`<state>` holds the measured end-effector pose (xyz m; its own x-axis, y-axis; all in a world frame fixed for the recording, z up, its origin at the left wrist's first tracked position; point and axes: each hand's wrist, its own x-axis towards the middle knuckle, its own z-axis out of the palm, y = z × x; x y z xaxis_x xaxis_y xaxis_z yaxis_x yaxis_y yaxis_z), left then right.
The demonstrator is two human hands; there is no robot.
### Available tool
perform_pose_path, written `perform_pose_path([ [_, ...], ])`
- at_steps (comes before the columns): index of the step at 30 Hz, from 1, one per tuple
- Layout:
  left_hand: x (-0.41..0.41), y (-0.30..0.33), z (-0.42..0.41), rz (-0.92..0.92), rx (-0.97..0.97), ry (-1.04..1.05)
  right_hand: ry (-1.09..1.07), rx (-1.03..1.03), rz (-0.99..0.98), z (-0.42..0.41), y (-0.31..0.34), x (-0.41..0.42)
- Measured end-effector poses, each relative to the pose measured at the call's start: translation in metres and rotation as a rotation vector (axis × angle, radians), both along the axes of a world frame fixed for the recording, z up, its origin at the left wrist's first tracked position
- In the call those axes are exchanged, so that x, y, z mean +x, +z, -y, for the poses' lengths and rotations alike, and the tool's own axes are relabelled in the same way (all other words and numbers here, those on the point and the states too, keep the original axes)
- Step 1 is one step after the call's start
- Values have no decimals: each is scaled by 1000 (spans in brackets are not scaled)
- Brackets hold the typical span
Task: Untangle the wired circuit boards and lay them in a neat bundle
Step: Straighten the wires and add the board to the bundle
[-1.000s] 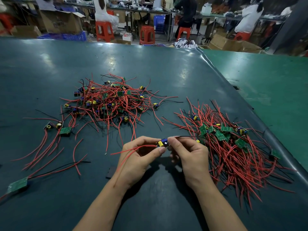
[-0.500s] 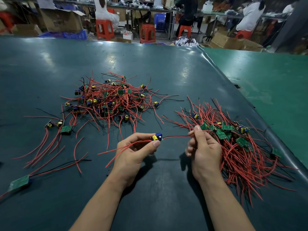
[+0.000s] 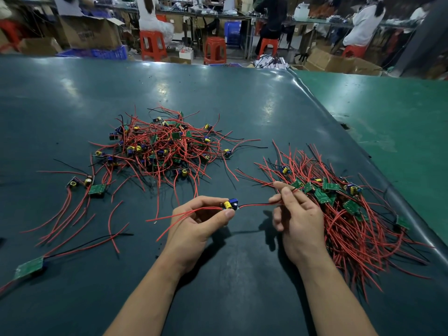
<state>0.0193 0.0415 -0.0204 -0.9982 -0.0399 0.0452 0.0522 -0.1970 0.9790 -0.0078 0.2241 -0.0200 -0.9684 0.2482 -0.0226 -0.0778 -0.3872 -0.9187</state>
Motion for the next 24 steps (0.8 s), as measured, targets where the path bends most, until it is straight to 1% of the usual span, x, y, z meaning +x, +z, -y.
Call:
perform_pose_path([
  [2, 0, 0, -1, 4, 15, 5, 12, -103, 26, -1, 2, 0],
  [4, 0, -1, 0, 9, 24, 2, 4, -136, 32, 0, 1, 0],
  [6, 0, -1, 1, 10, 12, -8, -32, -82, 16, 2, 0, 0],
  [10, 1, 0, 1, 3, -18, -25, -96, 98, -11, 3, -5, 0],
  [11, 1, 0, 1, 4, -14, -28, -93, 101, -21, 4, -5, 1],
  [13, -1, 0, 1, 11, 37, 1, -53, 39, -40, 6, -3, 2],
  [15, -2, -1, 2, 21, 103, 43, 49, 35, -18, 10, -1, 5],
  [17, -2, -1, 1, 4, 95, 43, 154, 162, 9, 15, -1, 9],
  [20, 0, 0, -1, -39, 8, 0, 238, 380, -47, 20, -2, 14],
  [22, 0, 0, -1, -44, -12, -26, 227, 456, -100, 21, -1, 14],
  [24, 0, 0, -3, -31, -22, -61, 205, 469, -126, 19, 0, 14],
])
